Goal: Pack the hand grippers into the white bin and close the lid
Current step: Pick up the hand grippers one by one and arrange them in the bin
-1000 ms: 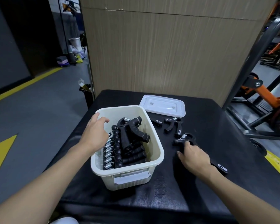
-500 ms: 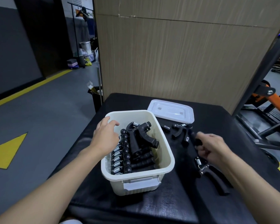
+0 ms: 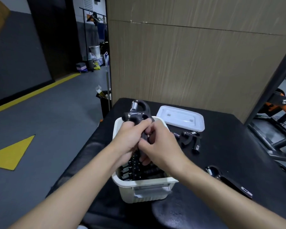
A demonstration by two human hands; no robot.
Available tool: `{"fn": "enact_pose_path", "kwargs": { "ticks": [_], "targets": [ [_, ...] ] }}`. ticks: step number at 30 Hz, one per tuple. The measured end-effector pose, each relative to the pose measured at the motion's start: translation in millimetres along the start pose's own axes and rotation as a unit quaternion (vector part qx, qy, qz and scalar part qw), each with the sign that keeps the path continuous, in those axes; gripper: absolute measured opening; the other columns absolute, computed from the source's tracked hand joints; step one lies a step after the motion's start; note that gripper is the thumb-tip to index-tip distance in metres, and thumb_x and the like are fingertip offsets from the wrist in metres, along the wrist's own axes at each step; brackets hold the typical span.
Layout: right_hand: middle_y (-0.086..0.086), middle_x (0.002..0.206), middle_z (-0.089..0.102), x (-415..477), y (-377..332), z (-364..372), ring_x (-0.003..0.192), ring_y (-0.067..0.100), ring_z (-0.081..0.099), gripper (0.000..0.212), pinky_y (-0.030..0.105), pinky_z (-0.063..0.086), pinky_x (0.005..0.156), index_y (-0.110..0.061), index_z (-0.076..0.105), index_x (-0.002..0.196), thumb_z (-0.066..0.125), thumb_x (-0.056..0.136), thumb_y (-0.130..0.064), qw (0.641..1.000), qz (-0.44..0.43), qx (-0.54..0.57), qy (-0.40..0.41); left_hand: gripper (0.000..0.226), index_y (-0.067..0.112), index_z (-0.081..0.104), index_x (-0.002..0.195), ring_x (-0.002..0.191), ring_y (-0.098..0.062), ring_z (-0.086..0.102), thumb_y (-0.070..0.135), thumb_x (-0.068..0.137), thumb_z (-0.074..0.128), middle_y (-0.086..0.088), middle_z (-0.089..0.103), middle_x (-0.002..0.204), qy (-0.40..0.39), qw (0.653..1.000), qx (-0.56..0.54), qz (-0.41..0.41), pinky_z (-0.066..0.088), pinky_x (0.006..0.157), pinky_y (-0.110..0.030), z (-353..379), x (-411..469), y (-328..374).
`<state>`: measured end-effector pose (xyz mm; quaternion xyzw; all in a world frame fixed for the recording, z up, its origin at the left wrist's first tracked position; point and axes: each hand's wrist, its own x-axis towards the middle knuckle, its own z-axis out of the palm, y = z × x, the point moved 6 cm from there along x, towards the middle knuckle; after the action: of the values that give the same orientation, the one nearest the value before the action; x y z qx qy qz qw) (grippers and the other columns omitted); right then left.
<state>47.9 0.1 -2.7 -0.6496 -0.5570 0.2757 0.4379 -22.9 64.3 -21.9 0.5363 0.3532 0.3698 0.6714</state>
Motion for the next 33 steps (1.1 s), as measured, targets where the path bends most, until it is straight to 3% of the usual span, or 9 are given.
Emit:
{"fn": "enact_pose_path", "kwargs": {
  "ticks": [3, 6, 10, 13, 15, 17, 20, 25, 33],
  "targets": [
    [0.006, 0.067, 0.07, 5, 3, -4, 0.055, 0.019, 0.069, 0.022, 0.037, 0.059, 0.057, -0.01, 0.063, 0.078, 0.059, 0.094, -0.025, 0.999, -0.008, -0.045, -0.017, 0.027, 0.009, 0.058, 0.073, 0.057, -0.024, 0.068, 0.011, 0.099, 0.052, -0.005, 0.066, 0.062, 0.092, 0.993, -0.055, 0.037, 0.053, 0.054, -0.035, -31, 1, -5],
    [0.007, 0.063, 0.065, 30, 8, -37, 0.065, 0.026, 0.063, 0.029, 0.036, 0.049, 0.059, -0.007, 0.062, 0.069, 0.054, 0.091, -0.026, 0.958, -0.046, -0.272, 0.081, 0.029, 0.003, 0.064, 0.077, 0.082, -0.038, 0.072, 0.012, 0.1, 0.049, -0.008, 0.07, 0.069, 0.125, 0.988, -0.05, 0.081, 0.052, 0.075, -0.047, -64, 4, -3],
    [0.007, 0.078, 0.058, 63, 36, -1, 0.084, 0.034, 0.063, 0.016, 0.031, 0.038, 0.061, -0.014, 0.055, 0.076, 0.055, 0.088, -0.024, 0.863, -0.042, -0.5, -0.056, 0.038, 0.01, 0.065, 0.067, 0.06, -0.024, 0.059, 0.026, 0.099, 0.053, -0.015, 0.065, 0.067, 0.131, 0.982, 0.094, 0.094, 0.044, 0.055, -0.026, -79, 9, -9],
    [0.006, 0.108, 0.065, 74, 47, 21, 0.101, 0.029, 0.065, 0.019, 0.031, 0.038, 0.066, -0.013, 0.063, 0.105, 0.051, 0.091, -0.011, 0.797, -0.05, -0.595, -0.087, 0.048, 0.0, 0.067, 0.081, 0.061, -0.022, 0.057, 0.045, 0.092, 0.053, -0.028, 0.07, 0.08, 0.102, 0.982, 0.139, 0.07, 0.046, 0.055, -0.036, -74, 15, -22],
    [0.005, 0.114, 0.065, 81, 56, 24, 0.106, 0.026, 0.064, 0.026, 0.03, 0.038, 0.067, -0.013, 0.063, 0.112, 0.048, 0.091, -0.009, 0.78, -0.027, -0.62, -0.084, 0.055, -0.001, 0.07, 0.091, 0.056, -0.021, 0.057, 0.05, 0.09, 0.052, -0.028, 0.069, 0.079, 0.09, 0.985, 0.142, 0.05, 0.043, 0.053, -0.031, -73, 18, -32],
    [0.004, 0.117, 0.065, 87, 65, 24, 0.108, 0.025, 0.063, 0.028, 0.03, 0.037, 0.068, -0.014, 0.063, 0.114, 0.048, 0.091, -0.01, 0.775, -0.009, -0.627, -0.083, 0.058, -0.006, 0.067, 0.094, 0.053, -0.019, 0.058, 0.051, 0.09, 0.054, -0.026, 0.066, 0.074, 0.084, 0.988, 0.128, 0.036, 0.045, 0.047, -0.029, -73, 22, -40],
    [0.002, 0.113, 0.065, 90, 72, 21, 0.103, 0.024, 0.065, 0.024, 0.03, 0.035, 0.068, -0.016, 0.063, 0.109, 0.051, 0.088, -0.013, 0.79, 0.006, -0.609, -0.071, 0.069, -0.007, 0.066, 0.095, 0.071, -0.027, 0.065, 0.059, 0.081, 0.055, -0.026, 0.071, 0.09, 0.084, 0.989, 0.114, 0.048, 0.054, 0.068, -0.05, -73, 26, -46],
    [0.005, 0.109, 0.067, 93, 74, 16, 0.1, 0.028, 0.065, 0.021, 0.031, 0.037, 0.068, -0.014, 0.062, 0.106, 0.055, 0.086, -0.013, 0.811, 0.014, -0.583, -0.04, 0.044, 0.005, 0.072, 0.095, 0.093, -0.03, 0.072, 0.045, 0.093, 0.054, -0.011, 0.076, 0.095, 0.1, 0.991, 0.074, 0.043, 0.055, 0.089, -0.048, -77, 27, -52],
    [0.005, 0.106, 0.067, 104, 71, 15, 0.098, 0.028, 0.064, 0.019, 0.03, 0.038, 0.067, -0.014, 0.062, 0.1, 0.052, 0.085, -0.009, 0.817, 0.018, -0.576, -0.014, 0.045, 0.005, 0.073, 0.092, 0.091, -0.03, 0.072, 0.047, 0.091, 0.055, -0.011, 0.077, 0.092, 0.094, 0.993, 0.059, 0.033, 0.053, 0.086, -0.044, -75, 25, -51]
  ]
}}
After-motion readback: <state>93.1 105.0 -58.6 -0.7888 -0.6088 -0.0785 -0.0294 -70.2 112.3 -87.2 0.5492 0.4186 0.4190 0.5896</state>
